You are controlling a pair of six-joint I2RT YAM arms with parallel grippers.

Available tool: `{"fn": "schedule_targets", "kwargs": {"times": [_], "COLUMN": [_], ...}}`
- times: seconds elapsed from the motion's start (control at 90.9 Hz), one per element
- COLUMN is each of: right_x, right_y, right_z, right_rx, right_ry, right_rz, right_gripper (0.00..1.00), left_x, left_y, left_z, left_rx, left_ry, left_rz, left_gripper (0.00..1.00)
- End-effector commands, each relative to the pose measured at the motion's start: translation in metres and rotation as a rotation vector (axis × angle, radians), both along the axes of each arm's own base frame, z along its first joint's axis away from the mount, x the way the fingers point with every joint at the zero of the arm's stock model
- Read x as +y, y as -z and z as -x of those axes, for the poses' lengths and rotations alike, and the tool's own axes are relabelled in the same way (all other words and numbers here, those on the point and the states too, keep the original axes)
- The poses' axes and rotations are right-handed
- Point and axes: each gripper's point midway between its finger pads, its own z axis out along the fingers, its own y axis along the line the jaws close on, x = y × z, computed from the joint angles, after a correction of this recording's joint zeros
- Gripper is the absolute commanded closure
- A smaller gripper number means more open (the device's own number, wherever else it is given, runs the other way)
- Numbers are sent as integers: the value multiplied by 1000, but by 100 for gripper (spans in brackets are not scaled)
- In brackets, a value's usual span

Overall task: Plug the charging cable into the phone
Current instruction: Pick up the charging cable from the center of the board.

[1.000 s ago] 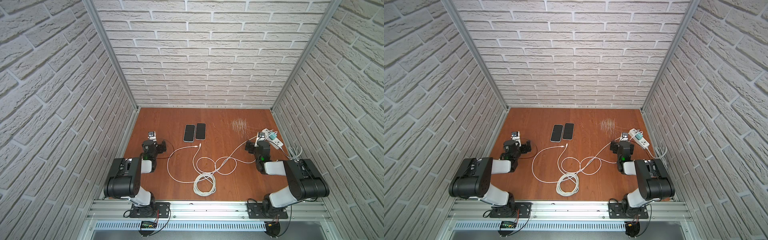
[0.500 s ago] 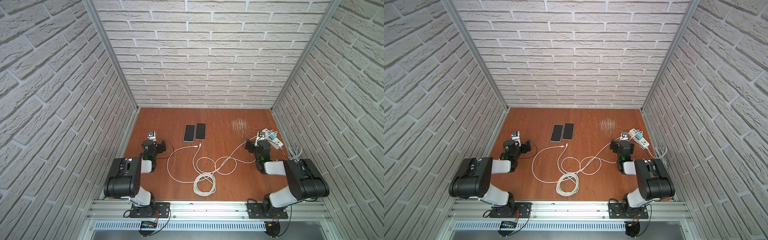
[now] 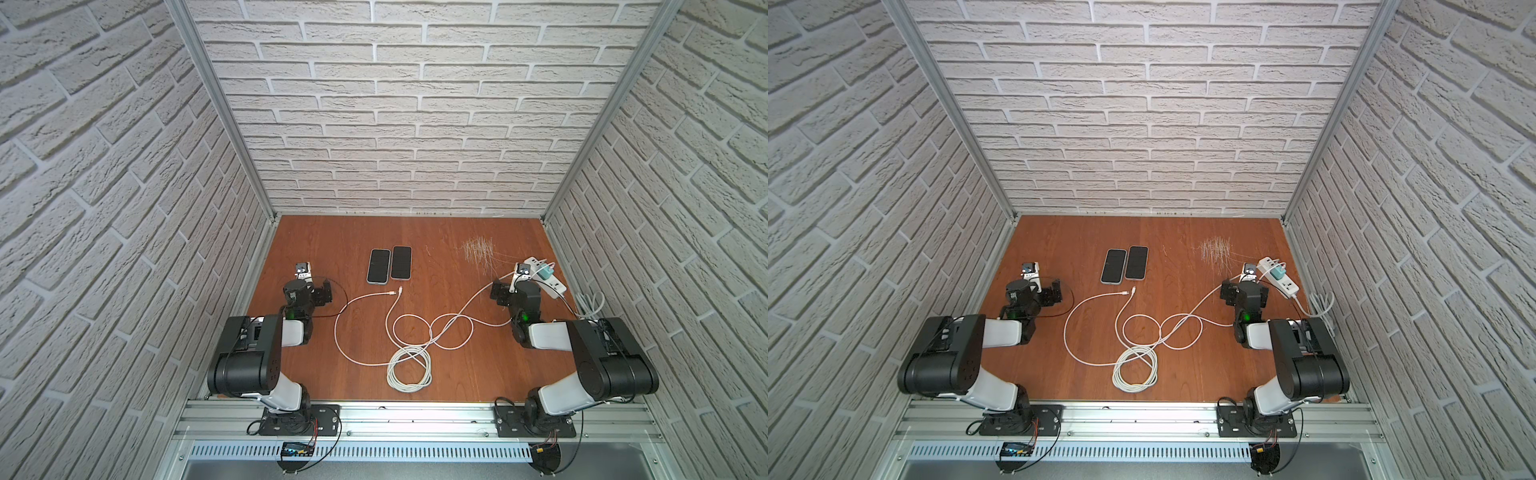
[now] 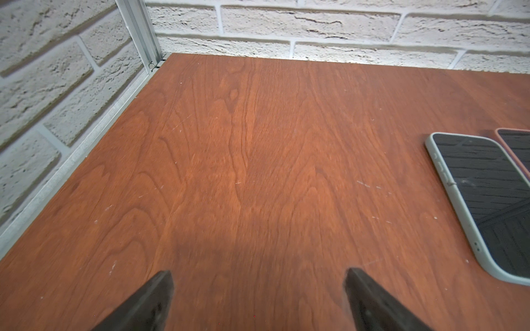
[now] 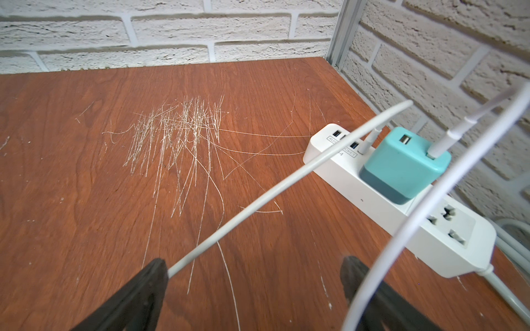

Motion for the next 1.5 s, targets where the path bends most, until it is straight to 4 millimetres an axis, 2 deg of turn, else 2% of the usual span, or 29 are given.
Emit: {"fn": "schedule_targets", "kwargs": {"times": [0.0, 0.077, 0.132, 0.187, 0.22, 0.286, 0.33, 0.352, 0.407, 0.473, 0.55, 0.638, 0.715, 0.77, 0.781, 0.792, 0.803, 0.814, 0.836, 0.902, 0.957, 1.111, 1.232, 1.342, 1.485], "right_x": [-5, -5, -6, -6, -5, -5, -6, -5, -6, -6, -6, -6, 2, 4, 2, 1, -1, -2, -5, 3, 2, 18, 29, 34, 41], "right_y": [-15, -15, -16, -16, -15, -16, -15, -16, -16, -15, -14, -15, -33, -57, -60, -75, -75, -84, -79, -94, -100, -99, -92, -87, -83], "right_z": [-8, -8, -8, -8, -8, -8, -8, -8, -8, -8, -10, -10, -4, 4, 7, 4, 8, 7, 16, 25, 35, 46, 46, 45, 43], "right_rx": [-58, -58, -59, -59, -57, -58, -57, -59, -58, -58, -49, -55, -102, -76, -59, -87, -49, -54, 15, 110, 134, 111, 157, 171, 185], "right_ry": [22, 22, 24, 23, 22, 22, 23, 23, 23, 22, 10, 2, -27, 14, 36, 58, 76, 92, 125, 122, 168, 77, 28, 10, -19], "right_rz": [7, 8, 7, 7, 8, 8, 9, 7, 8, 4, -12, -17, 19, 52, 41, 14, -4, -24, -66, -131, -183, -250, -259, -269, -290], "right_gripper": [1, 1, 1, 1, 1, 1, 1, 1, 1, 1, 1, 1, 1, 0, 1, 2, 2, 2, 4, 10, 13, 21, 23, 24, 25], "left_x": [23, 50, 66, 66, 62, 65, 71, 68, 49, 25, -10, -62, -104, -133, -138, -143, -147, -152, -161, -187, -206, -243, -254, -269, -278], "left_y": [-30, -69, -79, -102, -108, -108, -97, -90, -83, -94, -104, -106, -95, -80, -75, -71, -68, -64, -61, -48, -36, -8, 8, 16, 32], "left_z": [-4, 14, 33, 37, 37, 48, 62, 63, 54, 45, 41, 39, 41, 42, 43, 44, 46, 46, 46, 48, 48, 48, 51, 55, 57], "left_rx": [-96, -129, -37, -8, 0, 7, 19, 45, 66, 45, 86, 178, 318, 436, 464, 489, 508, 530, 562, 644, 700, 808, 877, 898, 932], "left_ry": [-157, -380, -501, -536, -528, -605, -711, -701, -558, -421, -282, -123, -19, 45, 55, 62, 72, 79, 96, 141, 169, 191, 174, 198, 189], "left_rz": [-37, -77, -34, 18, 51, 133, 260, 326, 488, 573, 569, 486, 409, 365, 355, 346, 339, 330, 317, 270, 241, 207, 118, 96, 96], "left_gripper": [2, 2, 1, 2, 2, 2, 2, 2, 2, 3, 5, 7, 11, 14, 14, 15, 15, 16, 19, 22, 23, 26, 29, 30, 34]}}
